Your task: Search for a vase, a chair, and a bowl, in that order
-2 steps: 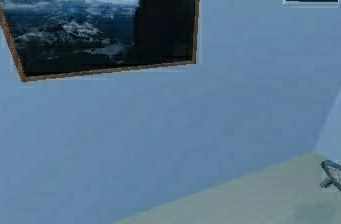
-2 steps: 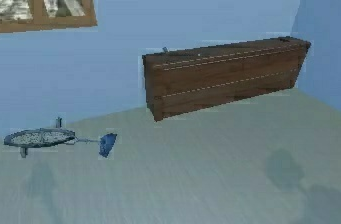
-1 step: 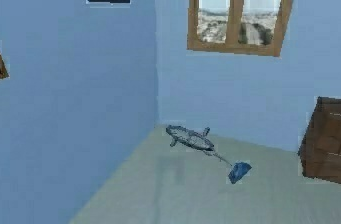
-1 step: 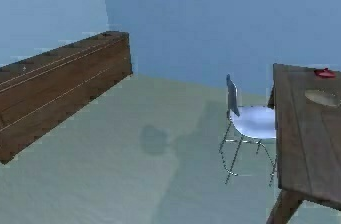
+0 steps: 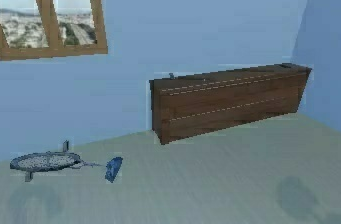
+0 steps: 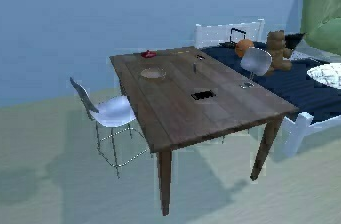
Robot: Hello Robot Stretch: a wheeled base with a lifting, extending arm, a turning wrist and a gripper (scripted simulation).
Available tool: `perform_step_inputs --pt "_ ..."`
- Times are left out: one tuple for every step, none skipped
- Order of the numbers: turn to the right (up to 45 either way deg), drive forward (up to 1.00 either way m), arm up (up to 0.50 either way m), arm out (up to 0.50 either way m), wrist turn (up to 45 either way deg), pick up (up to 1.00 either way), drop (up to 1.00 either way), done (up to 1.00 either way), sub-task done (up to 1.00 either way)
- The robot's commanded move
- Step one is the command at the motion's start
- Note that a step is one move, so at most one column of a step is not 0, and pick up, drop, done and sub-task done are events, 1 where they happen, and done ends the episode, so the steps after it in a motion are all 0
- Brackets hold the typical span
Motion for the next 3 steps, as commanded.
perform_step_inputs --pt "24.0 0.00 0.00 0.00 0.0 0.00 0.00 0.00 0.00" --pt "0.0 1.00 0.00 0.00 0.0 0.00 0.00 0.00 0.00" --pt "6.0 0.00 0.00 0.00 0.0 0.00 0.00 0.00 0.00"
